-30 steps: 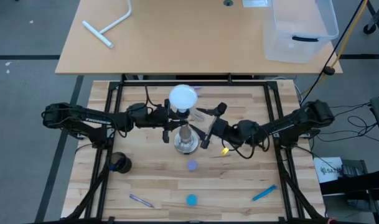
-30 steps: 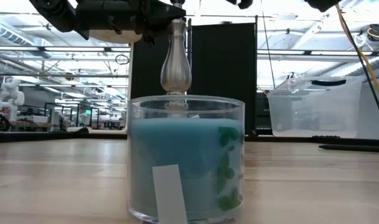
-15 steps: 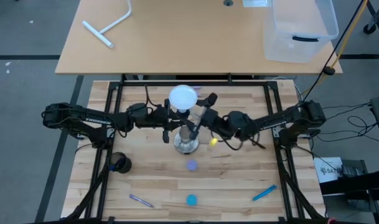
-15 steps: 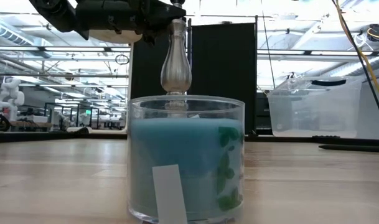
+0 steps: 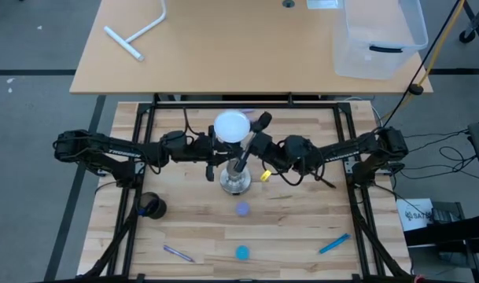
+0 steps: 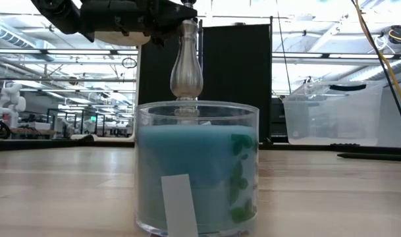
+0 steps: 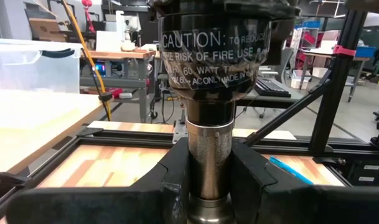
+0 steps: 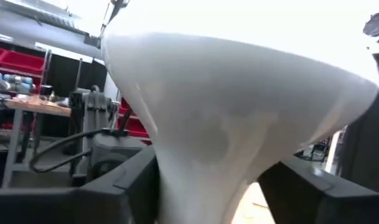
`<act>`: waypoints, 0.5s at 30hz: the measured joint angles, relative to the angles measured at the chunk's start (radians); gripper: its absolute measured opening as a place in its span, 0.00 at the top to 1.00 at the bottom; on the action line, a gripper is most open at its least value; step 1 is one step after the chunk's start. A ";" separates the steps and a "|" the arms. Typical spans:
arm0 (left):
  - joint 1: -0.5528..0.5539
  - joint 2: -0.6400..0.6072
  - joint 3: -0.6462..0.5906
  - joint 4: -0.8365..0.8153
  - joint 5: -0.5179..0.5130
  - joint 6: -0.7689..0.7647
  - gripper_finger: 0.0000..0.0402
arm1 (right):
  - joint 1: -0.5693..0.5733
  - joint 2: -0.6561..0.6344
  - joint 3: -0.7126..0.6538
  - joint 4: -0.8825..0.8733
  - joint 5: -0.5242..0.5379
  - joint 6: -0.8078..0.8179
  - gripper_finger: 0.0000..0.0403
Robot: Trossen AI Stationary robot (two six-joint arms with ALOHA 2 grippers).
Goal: Screw lightbulb
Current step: Remove the lightbulb from the silver lamp socket
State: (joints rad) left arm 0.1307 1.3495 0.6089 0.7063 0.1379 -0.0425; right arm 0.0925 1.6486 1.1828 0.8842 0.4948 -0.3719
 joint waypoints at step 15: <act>0.003 -0.002 -0.002 -0.004 0.069 0.025 0.81 | -0.058 -0.025 0.043 -0.212 -0.204 0.191 0.59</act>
State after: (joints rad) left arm 0.1333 1.3477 0.6069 0.7020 0.2071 -0.0174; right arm 0.0342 1.6235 1.2262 0.6721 0.2903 -0.1809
